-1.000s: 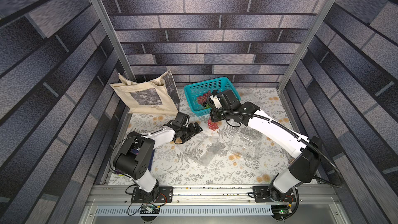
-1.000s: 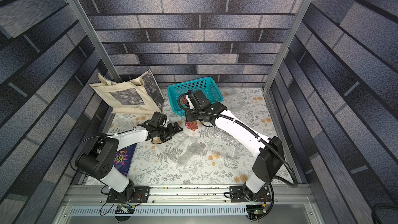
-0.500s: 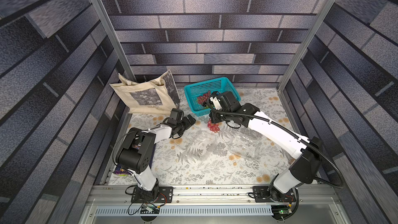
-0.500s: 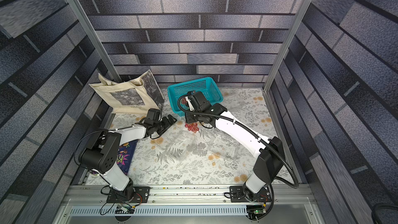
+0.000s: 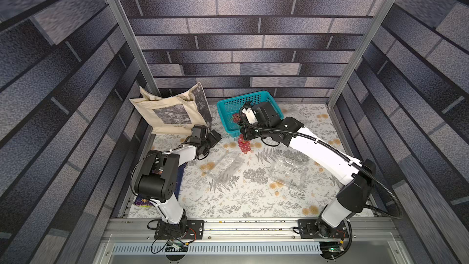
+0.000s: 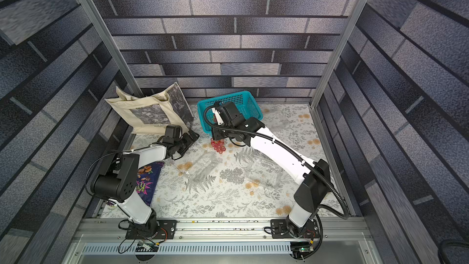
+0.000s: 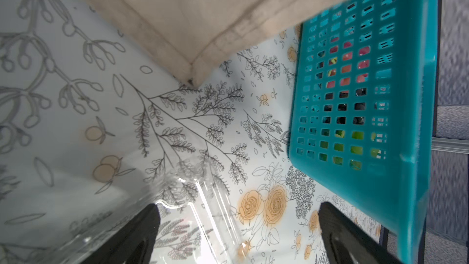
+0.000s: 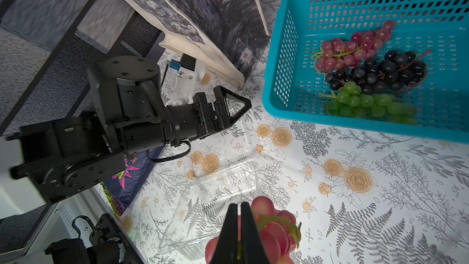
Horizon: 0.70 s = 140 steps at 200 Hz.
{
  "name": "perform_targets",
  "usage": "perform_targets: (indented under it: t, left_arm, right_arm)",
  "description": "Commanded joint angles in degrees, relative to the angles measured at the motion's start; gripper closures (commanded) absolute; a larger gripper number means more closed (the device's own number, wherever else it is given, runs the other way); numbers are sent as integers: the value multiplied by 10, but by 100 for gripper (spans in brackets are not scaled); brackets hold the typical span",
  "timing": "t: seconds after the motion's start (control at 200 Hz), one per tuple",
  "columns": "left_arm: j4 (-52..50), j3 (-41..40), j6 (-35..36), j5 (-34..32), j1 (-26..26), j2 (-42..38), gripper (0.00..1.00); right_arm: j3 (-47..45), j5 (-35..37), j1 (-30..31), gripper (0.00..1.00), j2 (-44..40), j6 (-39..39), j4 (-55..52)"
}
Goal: Pack grapes into containers
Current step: Move the packing box to the center of the board, then place the grape into the packing box.
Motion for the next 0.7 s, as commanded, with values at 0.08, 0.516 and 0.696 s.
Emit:
perform_targets:
  t: [0.08,0.516,0.696]
  left_arm:
    - [-1,19,-16,36,3,-52,0]
    - [-130,-52,-4,68,116,-251,0]
    - [-149,-68,9,77,113,-282,0]
  right_arm:
    - [53,2,46,100,25,12,-24]
    - [30,-21,109,100,108,68,27]
    - [-32,-5,108,100,121,76,50]
